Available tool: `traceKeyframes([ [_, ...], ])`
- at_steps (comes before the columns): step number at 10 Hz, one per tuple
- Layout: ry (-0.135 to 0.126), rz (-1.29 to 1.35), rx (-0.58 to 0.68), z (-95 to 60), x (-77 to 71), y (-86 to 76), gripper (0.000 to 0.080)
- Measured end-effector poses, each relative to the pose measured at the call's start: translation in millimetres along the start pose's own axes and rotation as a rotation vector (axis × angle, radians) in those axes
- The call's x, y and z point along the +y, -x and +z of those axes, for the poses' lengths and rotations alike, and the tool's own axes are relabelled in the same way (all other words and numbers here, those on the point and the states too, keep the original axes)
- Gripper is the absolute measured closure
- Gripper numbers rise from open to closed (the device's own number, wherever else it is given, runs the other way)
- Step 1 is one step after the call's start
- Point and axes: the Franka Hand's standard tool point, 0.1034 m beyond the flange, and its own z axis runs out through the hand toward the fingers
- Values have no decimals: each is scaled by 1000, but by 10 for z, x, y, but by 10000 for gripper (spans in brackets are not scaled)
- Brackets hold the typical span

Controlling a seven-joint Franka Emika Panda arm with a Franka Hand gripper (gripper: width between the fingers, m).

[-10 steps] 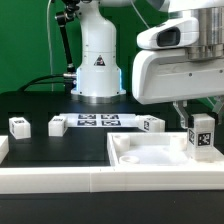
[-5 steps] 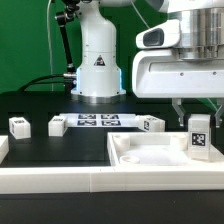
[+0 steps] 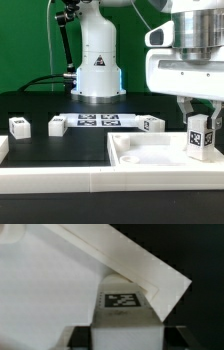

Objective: Assemble square table

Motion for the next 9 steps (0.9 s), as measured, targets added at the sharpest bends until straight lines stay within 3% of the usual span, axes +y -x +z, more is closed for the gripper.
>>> traceKeyframes([
  [3,-4,104,-10,-2,-2,-10,509],
  [5,-4,79,-10,-1,-4,-4,269],
  [6,-4,40,-10,-2,-5,-3,269],
  [7,-1,-34,-11,-15,-15,-3,187],
  [9,14,-252,-21,-29,-44,12,156],
])
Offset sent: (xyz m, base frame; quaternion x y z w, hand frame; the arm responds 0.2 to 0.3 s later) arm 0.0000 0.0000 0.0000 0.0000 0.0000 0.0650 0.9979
